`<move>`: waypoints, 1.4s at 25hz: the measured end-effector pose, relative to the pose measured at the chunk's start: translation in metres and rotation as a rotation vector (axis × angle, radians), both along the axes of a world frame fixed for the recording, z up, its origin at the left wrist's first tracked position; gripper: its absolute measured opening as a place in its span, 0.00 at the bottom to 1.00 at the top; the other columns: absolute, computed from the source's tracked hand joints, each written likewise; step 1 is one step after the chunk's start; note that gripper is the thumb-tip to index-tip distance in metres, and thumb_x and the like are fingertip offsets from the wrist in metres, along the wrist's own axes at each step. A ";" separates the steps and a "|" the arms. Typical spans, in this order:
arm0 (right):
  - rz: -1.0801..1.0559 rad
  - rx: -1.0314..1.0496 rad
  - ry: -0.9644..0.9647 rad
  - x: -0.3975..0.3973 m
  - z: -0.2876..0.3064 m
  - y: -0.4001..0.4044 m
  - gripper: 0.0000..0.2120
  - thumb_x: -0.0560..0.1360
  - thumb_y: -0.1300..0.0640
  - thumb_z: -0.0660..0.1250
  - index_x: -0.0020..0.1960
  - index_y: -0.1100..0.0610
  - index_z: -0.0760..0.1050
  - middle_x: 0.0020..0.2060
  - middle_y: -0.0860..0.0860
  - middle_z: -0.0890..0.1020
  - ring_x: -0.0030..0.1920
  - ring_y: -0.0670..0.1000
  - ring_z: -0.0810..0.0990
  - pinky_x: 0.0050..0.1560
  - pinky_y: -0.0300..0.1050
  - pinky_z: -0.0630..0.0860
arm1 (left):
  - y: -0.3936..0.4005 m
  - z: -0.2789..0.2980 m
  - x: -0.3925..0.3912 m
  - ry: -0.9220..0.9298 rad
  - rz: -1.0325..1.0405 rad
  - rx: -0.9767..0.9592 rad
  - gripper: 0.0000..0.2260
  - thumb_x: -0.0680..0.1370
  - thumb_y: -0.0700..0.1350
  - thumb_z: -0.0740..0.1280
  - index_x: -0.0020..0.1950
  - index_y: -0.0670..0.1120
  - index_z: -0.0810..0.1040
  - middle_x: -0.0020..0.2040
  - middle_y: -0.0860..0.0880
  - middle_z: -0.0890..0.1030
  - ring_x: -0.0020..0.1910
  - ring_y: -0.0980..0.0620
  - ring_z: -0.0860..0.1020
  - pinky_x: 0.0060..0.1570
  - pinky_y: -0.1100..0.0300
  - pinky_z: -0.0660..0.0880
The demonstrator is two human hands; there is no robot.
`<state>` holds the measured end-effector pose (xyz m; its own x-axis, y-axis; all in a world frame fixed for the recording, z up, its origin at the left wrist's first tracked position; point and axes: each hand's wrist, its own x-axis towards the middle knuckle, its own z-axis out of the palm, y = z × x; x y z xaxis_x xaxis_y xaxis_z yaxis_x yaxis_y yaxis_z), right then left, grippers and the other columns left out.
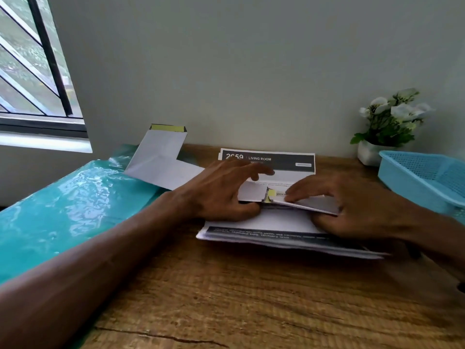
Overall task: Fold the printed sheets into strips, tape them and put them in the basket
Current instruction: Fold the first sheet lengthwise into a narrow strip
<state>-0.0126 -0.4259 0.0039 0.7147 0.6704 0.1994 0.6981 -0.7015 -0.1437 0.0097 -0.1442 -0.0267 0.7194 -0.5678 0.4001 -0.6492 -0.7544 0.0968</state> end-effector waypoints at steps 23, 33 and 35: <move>0.050 -0.045 -0.617 0.019 -0.006 0.000 0.32 0.66 0.75 0.75 0.66 0.55 0.79 0.61 0.58 0.84 0.57 0.63 0.83 0.42 0.63 0.84 | -0.010 0.009 -0.010 -0.099 -0.095 -0.101 0.29 0.77 0.50 0.66 0.78 0.51 0.65 0.69 0.50 0.74 0.66 0.48 0.74 0.62 0.45 0.73; -0.110 -0.226 -0.677 0.004 -0.006 0.018 0.43 0.47 0.68 0.86 0.62 0.63 0.83 0.56 0.62 0.86 0.49 0.64 0.87 0.46 0.61 0.83 | -0.017 0.012 -0.020 -0.079 -0.069 -0.148 0.34 0.75 0.59 0.60 0.81 0.57 0.58 0.66 0.51 0.74 0.63 0.49 0.72 0.63 0.45 0.72; -0.199 -0.304 -0.614 -0.005 -0.001 0.026 0.46 0.47 0.66 0.87 0.65 0.63 0.81 0.59 0.63 0.85 0.51 0.64 0.87 0.47 0.62 0.83 | -0.018 0.013 -0.021 -0.097 -0.057 -0.136 0.35 0.74 0.60 0.60 0.81 0.57 0.58 0.66 0.51 0.73 0.62 0.50 0.71 0.63 0.46 0.72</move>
